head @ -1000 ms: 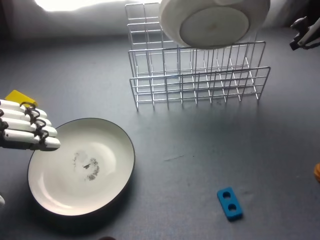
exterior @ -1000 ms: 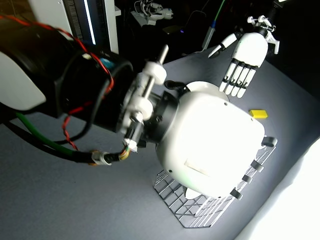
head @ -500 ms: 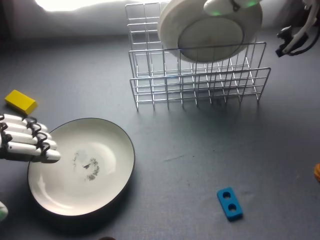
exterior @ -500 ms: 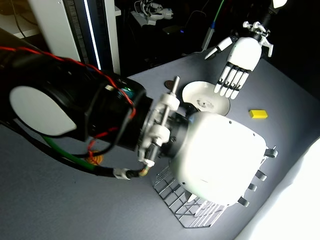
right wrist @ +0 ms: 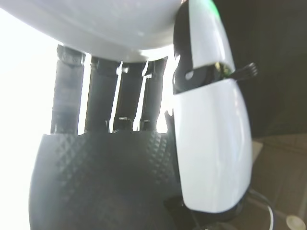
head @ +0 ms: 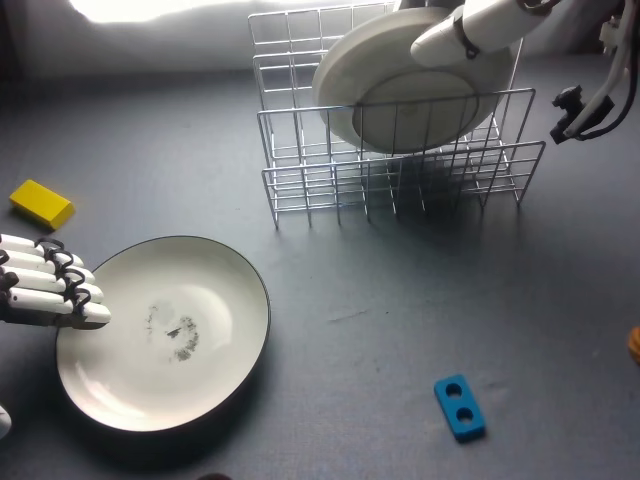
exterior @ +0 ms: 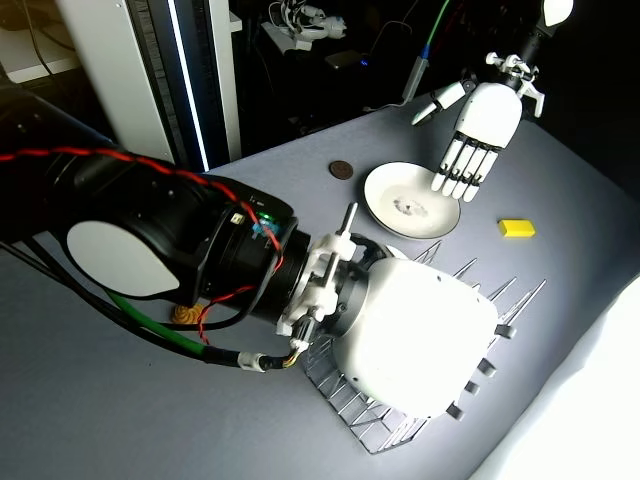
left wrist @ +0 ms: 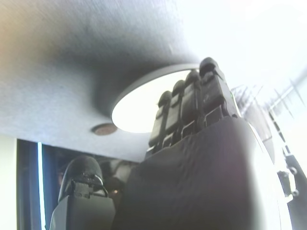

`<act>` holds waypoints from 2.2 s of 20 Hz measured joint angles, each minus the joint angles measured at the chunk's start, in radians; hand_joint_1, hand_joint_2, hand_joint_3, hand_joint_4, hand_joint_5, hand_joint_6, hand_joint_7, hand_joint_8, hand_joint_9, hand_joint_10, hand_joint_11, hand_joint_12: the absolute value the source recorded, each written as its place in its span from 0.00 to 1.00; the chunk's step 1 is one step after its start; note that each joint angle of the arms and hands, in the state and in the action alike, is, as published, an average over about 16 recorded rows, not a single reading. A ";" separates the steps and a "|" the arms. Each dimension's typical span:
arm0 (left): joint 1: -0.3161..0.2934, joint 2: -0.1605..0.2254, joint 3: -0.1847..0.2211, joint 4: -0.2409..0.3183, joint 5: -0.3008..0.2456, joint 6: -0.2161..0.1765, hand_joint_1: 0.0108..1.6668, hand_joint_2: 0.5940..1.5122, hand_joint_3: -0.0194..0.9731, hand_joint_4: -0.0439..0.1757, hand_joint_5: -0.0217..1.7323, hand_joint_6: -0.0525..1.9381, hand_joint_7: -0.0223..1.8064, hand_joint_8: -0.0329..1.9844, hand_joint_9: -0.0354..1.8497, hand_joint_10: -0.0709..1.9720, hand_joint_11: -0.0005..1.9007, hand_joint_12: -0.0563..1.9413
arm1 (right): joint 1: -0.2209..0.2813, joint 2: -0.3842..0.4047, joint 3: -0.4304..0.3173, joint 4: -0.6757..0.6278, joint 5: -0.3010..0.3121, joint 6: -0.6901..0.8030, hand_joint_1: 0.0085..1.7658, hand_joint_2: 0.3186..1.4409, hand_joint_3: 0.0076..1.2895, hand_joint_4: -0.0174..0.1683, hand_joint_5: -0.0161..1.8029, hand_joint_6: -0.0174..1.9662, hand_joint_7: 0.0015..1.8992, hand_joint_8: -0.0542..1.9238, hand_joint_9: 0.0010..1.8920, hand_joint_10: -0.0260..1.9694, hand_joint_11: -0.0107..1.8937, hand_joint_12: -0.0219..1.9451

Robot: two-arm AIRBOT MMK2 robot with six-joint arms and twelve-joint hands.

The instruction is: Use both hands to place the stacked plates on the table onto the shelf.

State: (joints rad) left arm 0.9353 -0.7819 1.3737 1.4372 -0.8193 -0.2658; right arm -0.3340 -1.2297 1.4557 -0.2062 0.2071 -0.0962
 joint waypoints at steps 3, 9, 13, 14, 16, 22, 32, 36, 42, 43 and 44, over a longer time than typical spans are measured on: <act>0.003 -0.001 0.001 -0.003 0.002 0.001 0.00 0.55 0.04 0.19 0.02 0.03 0.02 0.02 0.02 0.03 0.01 0.03 | -0.009 -0.001 0.007 0.012 0.008 -0.006 0.71 0.59 0.01 0.03 0.57 0.27 0.63 0.41 0.66 0.31 0.49 0.66; 0.007 -0.001 -0.003 -0.009 0.012 0.003 0.00 0.55 0.04 0.19 0.02 0.03 0.02 0.02 0.02 0.03 0.01 0.03 | -0.015 0.001 0.020 0.020 0.014 -0.011 0.71 0.59 0.01 0.03 0.57 0.27 0.62 0.41 0.63 0.36 0.48 0.65; 0.012 -0.001 -0.009 -0.014 0.024 0.003 0.00 0.55 0.04 0.19 0.02 0.03 0.02 0.02 0.01 0.03 0.01 0.03 | -0.015 0.004 0.026 0.021 0.016 -0.011 0.69 0.61 0.01 0.03 0.55 0.28 0.61 0.34 0.62 0.28 0.46 0.61; 0.014 -0.001 -0.010 -0.016 0.027 0.003 0.00 0.55 0.04 0.19 0.02 0.03 0.02 0.02 0.01 0.03 0.01 0.03 | -0.015 0.005 0.027 0.021 0.017 -0.012 0.69 0.61 0.01 0.03 0.54 0.27 0.60 0.31 0.61 0.26 0.45 0.61; 0.017 -0.001 -0.014 -0.018 0.033 0.004 0.00 0.55 0.04 0.19 0.02 0.03 0.02 0.02 0.01 0.02 0.01 0.03 | -0.015 0.008 0.028 0.021 0.019 -0.012 0.67 0.62 0.00 0.04 0.53 0.24 0.60 0.26 0.61 0.21 0.43 0.60; 0.028 -0.001 -0.024 -0.025 0.050 0.004 0.00 0.54 0.04 0.19 0.02 0.03 0.02 0.02 0.01 0.02 0.01 0.03 | -0.006 0.014 0.029 0.020 0.025 -0.014 0.63 0.66 0.00 0.06 0.51 0.16 0.57 0.13 0.57 0.09 0.36 0.59; 0.063 -0.001 -0.042 -0.034 0.075 0.005 0.00 0.54 0.04 0.19 0.02 0.03 0.02 0.02 0.01 0.02 0.01 0.03 | 0.084 0.054 -0.023 -0.087 0.025 -0.093 0.57 0.68 0.01 0.08 0.50 0.03 0.54 0.04 0.53 0.03 0.28 0.60; 0.085 0.000 -0.050 -0.040 0.089 0.005 0.00 0.54 0.04 0.19 0.02 0.03 0.02 0.02 0.01 0.02 0.01 0.03 | 0.134 0.079 -0.104 -0.157 0.011 -0.232 0.56 0.67 0.01 0.08 0.45 0.03 0.48 0.04 0.48 0.03 0.23 0.60; 0.116 -0.001 -0.058 -0.050 0.105 0.004 0.00 0.54 0.04 0.19 0.01 0.02 0.01 0.02 0.01 0.02 0.01 0.04 | 0.169 0.102 -0.281 -0.252 -0.016 -0.519 0.55 0.62 0.01 0.10 0.30 0.03 0.29 0.04 0.29 0.02 0.13 0.41; 0.121 -0.001 -0.059 -0.052 0.107 0.004 0.00 0.54 0.04 0.19 0.01 0.02 0.01 0.02 0.01 0.02 0.01 0.04 | 0.167 0.100 -0.310 -0.253 -0.022 -0.571 0.56 0.61 0.01 0.10 0.27 0.03 0.26 0.04 0.26 0.02 0.12 0.38; 0.125 -0.001 -0.060 -0.054 0.109 0.004 0.00 0.55 0.04 0.19 0.01 0.02 0.01 0.01 0.01 0.01 0.01 0.04 | 0.164 0.096 -0.337 -0.244 -0.028 -0.628 0.56 0.60 0.01 0.10 0.24 0.03 0.23 0.04 0.23 0.02 0.10 0.34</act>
State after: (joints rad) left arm 1.0602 -0.7833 1.3135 1.3835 -0.7103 -0.2617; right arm -0.1700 -1.1340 1.1183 -0.4498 0.1790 -0.7241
